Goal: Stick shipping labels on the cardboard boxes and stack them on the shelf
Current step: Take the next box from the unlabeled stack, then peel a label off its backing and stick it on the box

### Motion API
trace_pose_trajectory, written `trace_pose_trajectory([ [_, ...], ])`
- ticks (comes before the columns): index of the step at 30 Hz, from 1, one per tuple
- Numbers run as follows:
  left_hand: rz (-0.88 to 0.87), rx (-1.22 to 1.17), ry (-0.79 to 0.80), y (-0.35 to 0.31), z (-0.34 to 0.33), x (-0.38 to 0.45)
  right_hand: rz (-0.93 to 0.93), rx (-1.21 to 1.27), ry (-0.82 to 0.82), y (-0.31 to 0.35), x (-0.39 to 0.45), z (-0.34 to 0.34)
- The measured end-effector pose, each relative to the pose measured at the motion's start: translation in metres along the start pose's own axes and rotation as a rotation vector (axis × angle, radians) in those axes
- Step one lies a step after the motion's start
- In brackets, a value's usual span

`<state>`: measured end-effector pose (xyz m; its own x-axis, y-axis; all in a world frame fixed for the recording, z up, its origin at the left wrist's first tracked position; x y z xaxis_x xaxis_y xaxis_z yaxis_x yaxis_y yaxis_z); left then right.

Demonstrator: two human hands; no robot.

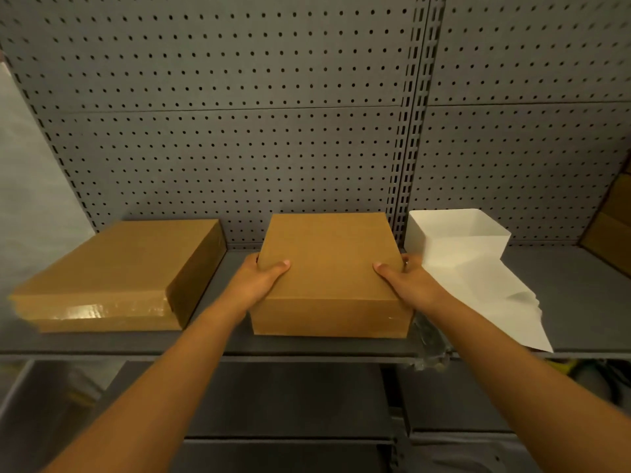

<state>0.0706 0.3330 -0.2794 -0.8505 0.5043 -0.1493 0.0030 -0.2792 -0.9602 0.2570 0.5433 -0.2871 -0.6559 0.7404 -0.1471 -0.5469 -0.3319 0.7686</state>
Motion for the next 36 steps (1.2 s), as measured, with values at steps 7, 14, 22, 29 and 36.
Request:
trace_pose_trajectory([
  [7,0.021,0.027,0.007,0.01,-0.004,0.013,-0.025,-0.053,0.005,-0.007,0.01,-0.005],
  [14,0.038,0.105,0.042,0.013,-0.006,0.025,0.002,-0.086,0.024,-0.003,0.017,-0.007],
  [22,-0.064,0.336,0.074,0.001,-0.007,0.028,0.036,-0.317,-0.102,0.001,0.018,0.001],
  [29,-0.421,0.698,0.001,-0.048,-0.017,0.014,0.141,-0.265,-0.363,0.01,0.005,0.035],
  [36,-0.56,0.588,0.175,-0.085,-0.079,-0.011,0.024,-0.318,-0.51,-0.038,0.001,0.099],
])
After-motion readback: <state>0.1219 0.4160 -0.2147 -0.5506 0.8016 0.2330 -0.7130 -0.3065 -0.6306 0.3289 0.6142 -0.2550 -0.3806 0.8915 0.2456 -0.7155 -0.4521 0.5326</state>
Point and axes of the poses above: each hand's wrist, its own x-axis towards the middle knuckle, its own z-axis out of the back of the hand, y = z × x, the point moved 9 cm from there along x, towards the middle knuckle, and after that the axes turned 11 degrees about -x, right-handed, at the moved point
